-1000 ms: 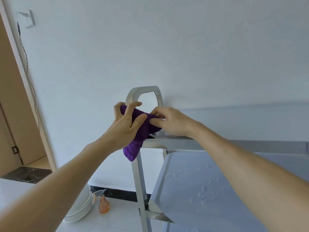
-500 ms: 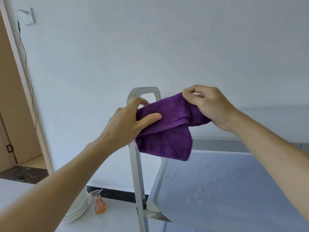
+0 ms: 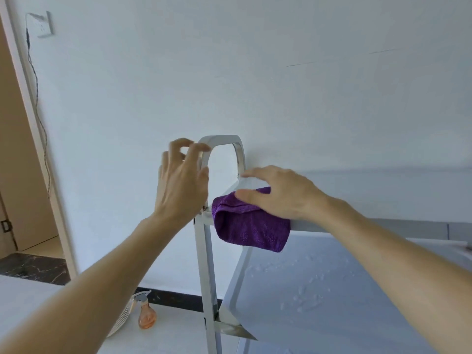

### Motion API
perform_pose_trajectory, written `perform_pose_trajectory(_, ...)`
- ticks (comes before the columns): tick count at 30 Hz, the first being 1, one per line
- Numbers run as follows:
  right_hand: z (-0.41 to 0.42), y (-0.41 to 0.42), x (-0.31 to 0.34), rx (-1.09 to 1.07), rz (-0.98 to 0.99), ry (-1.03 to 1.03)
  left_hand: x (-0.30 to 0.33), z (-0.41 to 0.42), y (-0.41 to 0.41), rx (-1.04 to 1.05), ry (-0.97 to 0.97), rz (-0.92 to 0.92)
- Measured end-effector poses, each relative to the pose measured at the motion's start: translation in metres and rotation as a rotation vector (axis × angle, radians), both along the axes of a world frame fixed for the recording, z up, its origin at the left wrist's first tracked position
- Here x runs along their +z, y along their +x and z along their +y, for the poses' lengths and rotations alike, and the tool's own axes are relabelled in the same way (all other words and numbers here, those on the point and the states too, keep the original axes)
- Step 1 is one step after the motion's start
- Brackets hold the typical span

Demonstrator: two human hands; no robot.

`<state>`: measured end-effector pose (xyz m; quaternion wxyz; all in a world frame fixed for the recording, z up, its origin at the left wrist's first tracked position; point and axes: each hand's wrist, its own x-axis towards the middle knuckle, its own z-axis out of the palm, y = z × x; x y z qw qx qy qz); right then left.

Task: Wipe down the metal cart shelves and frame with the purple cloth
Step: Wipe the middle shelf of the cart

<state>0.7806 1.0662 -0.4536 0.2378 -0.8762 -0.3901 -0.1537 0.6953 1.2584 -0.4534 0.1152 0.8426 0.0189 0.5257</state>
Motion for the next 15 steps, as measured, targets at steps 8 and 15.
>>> perform_pose_trajectory(8, 0.051, -0.013, -0.045, -0.198, -0.501, -0.307, -0.019, 0.010, 0.020, -0.249, -0.486, 0.186)
perform_pose_trajectory(15, 0.019, -0.009, -0.053, -0.175, -0.710, -0.213, -0.029, 0.013, 0.028, -0.248, -0.349, 0.150)
